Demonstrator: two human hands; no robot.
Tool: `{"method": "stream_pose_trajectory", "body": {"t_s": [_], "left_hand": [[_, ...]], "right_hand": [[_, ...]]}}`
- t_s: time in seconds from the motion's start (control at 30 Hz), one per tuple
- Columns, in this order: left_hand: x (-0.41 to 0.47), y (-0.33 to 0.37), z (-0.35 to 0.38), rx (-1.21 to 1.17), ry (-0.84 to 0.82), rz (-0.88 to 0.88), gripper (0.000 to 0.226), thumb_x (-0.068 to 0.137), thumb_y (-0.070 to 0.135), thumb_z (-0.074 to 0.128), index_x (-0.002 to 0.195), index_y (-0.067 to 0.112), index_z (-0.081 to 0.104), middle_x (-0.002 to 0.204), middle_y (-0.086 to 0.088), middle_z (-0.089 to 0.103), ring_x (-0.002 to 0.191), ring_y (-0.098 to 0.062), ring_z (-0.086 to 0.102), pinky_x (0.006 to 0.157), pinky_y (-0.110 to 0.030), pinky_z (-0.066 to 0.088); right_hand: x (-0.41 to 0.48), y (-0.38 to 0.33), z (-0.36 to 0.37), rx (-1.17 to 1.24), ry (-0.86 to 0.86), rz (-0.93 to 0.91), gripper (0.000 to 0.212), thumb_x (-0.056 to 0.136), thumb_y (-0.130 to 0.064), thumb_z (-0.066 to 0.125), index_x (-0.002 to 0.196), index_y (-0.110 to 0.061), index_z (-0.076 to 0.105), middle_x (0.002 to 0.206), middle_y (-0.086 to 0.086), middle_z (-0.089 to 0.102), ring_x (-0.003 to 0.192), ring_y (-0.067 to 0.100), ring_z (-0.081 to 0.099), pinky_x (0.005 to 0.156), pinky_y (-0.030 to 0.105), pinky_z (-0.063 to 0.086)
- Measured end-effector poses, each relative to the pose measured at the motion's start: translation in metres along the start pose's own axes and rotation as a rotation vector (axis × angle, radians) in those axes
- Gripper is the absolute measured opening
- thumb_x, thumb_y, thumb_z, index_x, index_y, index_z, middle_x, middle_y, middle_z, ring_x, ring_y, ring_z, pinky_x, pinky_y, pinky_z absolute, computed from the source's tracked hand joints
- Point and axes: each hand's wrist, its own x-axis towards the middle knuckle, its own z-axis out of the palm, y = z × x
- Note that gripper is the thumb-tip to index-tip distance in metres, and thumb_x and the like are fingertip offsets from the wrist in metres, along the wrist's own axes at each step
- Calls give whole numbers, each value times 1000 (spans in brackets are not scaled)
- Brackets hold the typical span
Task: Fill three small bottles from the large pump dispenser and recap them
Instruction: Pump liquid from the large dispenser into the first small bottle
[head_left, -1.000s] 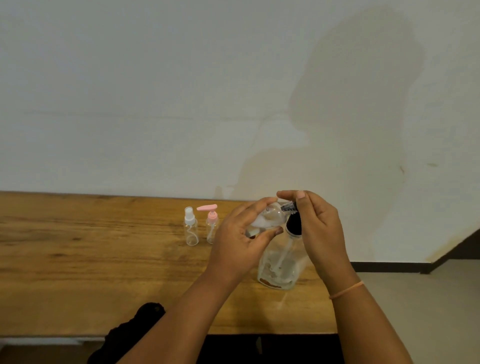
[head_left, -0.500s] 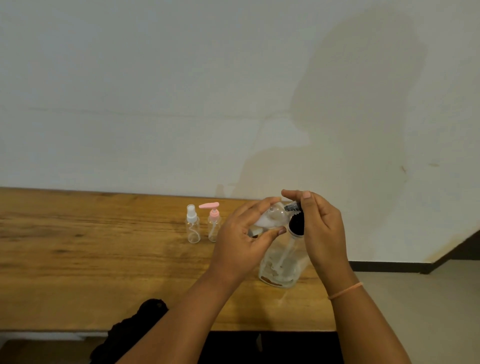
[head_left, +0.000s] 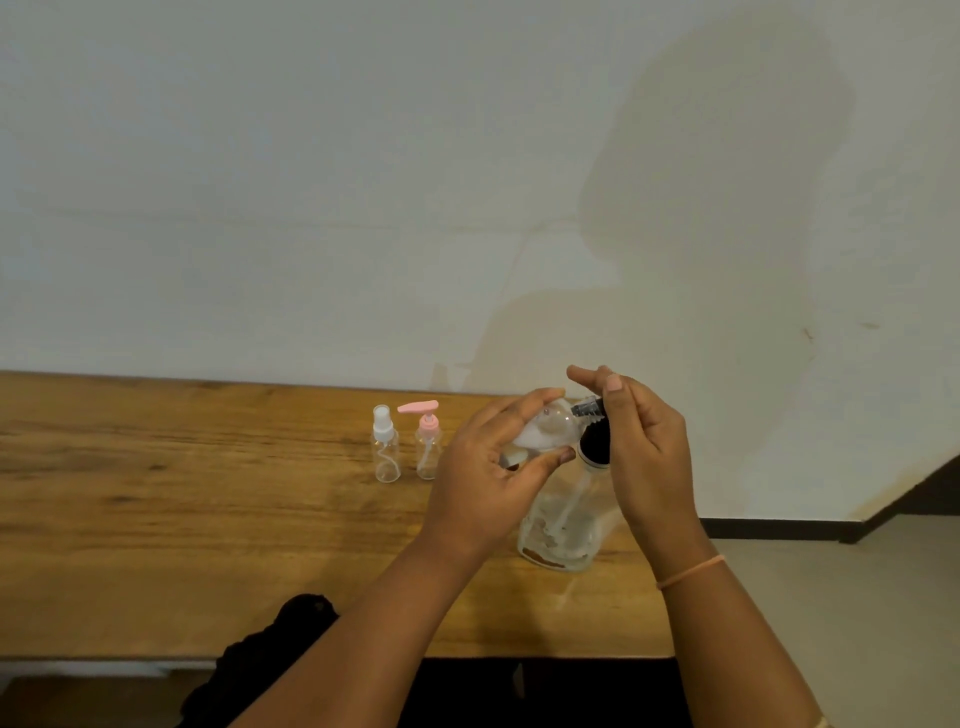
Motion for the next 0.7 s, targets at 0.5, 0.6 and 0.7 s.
{"method": "stream_pose_trajectory", "body": {"t_s": [0.5,0.6,0.7], "left_hand": [[0,-1,1,-4,2,-4,56,75,44,68,126,48,47,115,17,61,110,3,54,90,-7,40],[-1,-2,1,5,13,7,56,75,46,66,128,45,47,116,18,61,111,3,54,91,-6,39],[-4,-5,2,1,7,-14,55,77,30,75,124,47,51,114,19,60,110,7,52,90,-3,37]], "right_hand": [[-2,4,4,-5,48,-2,33,100,-28,38,108,-16,68,110,-6,68,118,2,53,94,13,41],[-1,3,6,-30,58,-4,38,94,-34,37,108,-16,68,111,-5,67,120,7,53,99,21,43],[-4,6,6,-30,72,-18,37,92,-37,34,103,-21,65,103,-13,66,104,0,59,95,25,48]]}}
